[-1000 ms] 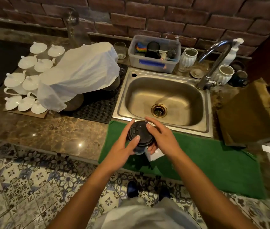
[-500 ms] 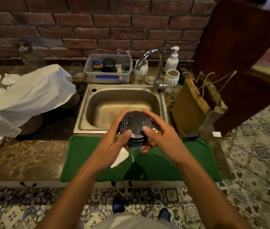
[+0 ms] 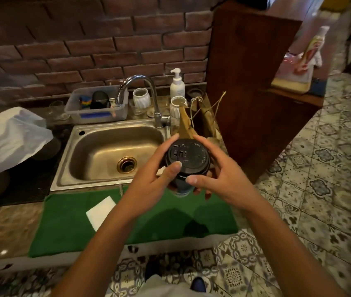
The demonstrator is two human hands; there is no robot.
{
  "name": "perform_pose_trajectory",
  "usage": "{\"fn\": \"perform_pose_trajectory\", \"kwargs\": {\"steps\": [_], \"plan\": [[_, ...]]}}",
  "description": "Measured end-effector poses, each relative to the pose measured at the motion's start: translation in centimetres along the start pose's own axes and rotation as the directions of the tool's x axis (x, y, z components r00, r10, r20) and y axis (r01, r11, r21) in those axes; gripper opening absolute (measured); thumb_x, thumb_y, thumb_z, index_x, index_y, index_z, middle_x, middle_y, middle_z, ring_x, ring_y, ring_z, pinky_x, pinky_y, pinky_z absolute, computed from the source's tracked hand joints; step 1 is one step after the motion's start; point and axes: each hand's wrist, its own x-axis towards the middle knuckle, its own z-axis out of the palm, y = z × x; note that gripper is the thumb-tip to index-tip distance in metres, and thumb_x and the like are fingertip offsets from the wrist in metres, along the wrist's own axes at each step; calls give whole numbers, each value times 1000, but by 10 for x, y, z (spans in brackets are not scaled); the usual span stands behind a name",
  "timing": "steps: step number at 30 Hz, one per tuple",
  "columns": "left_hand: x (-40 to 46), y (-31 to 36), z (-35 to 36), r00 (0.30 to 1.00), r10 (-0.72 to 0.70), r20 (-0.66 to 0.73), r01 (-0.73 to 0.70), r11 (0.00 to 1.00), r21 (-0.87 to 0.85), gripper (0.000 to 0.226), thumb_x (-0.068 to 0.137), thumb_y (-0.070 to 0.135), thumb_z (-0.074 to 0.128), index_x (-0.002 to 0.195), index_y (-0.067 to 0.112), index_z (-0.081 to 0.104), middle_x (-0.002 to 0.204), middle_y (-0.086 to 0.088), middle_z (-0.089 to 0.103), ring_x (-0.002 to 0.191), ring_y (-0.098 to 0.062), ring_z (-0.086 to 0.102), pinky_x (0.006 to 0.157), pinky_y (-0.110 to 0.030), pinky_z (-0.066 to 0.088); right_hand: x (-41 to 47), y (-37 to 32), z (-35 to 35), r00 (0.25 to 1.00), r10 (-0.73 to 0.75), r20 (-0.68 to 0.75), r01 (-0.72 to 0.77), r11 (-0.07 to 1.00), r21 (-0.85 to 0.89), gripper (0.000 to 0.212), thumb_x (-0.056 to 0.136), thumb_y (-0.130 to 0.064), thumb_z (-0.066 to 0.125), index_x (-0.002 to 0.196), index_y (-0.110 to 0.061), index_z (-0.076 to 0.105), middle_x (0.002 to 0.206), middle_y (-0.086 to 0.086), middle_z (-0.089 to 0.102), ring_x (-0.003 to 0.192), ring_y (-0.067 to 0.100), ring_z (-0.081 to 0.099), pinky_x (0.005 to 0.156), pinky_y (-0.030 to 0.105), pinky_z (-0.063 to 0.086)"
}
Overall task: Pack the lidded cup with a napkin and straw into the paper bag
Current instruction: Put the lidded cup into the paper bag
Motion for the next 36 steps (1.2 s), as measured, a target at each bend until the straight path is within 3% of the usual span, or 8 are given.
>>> {"fn": "perform_pose_trajectory", "kwargs": {"steps": [4,12,16,19,22,25,29,36], "plan": [[19,8,13,1000,14,-8,-14,1000,-12,72,86,74,52,151,45,38,149,13,54,136,-1,51,106,-24,48,4,-2,-20,996,-57,-71,56,998,-19,88,75,-38,88,150,-39,43,141,-14,60,130,7,59,105,41,55],[60,3,1,999,24,32,-24,1000,-2,68,89,70,54,149,41,42,139,18,61,129,-4,58,98,-30,55,33,-10,-40,993,-50,-107,57,997,55,76,76,-27,90,143,-34,53,134,-11,67,127,9,63,103,41,56],[89,-2,-10,991,78,112,-71,995,-69,67,92,66,54,151,39,40,143,15,59,129,-14,60,92,-36,58,46,-24,-59,986,-67,-151,74,996,44,75,70,-42,82,140,-36,55,131,-15,69,122,3,64,94,25,57],[112,-11,-16,997,74,25,-70,989,-128,61,91,69,52,146,47,41,136,10,64,119,-18,67,91,-40,58,54,-35,-82,954,-88,-285,105,994,42,73,70,-49,78,139,-39,56,129,-6,70,92,-3,71,70,11,55],[133,-23,-14,984,27,-175,-16,998,64,52,97,54,55,146,52,38,141,11,58,113,-10,66,92,-38,57,67,-40,-104,901,-79,-427,125,989,80,68,76,-49,77,140,-42,55,130,1,68,75,16,70,50,17,52],[155,-36,0,971,-19,-237,112,915,387,75,94,61,56,157,46,17,154,5,40,93,-7,65,81,-37,58,85,-37,-123,871,-80,-485,143,985,95,64,85,-42,74,145,-36,51,129,-2,66,60,28,70,40,28,51],[182,-55,29,951,-152,-271,277,808,519,95,87,69,59,158,46,0,166,-1,22,135,-30,52,98,-52,54,110,-22,-142,880,-109,-462,175,979,102,62,88,-40,73,146,-34,50,129,-6,66,66,24,71,45,32,53],[212,-69,60,905,-257,-339,420,672,610,111,83,54,74,158,41,-7,162,-6,33,133,-32,54,88,-49,55,138,2,-168,939,-121,-322,176,974,145,67,87,-35,76,147,-29,48,124,-15,68,76,21,74,45,28,55]]}}
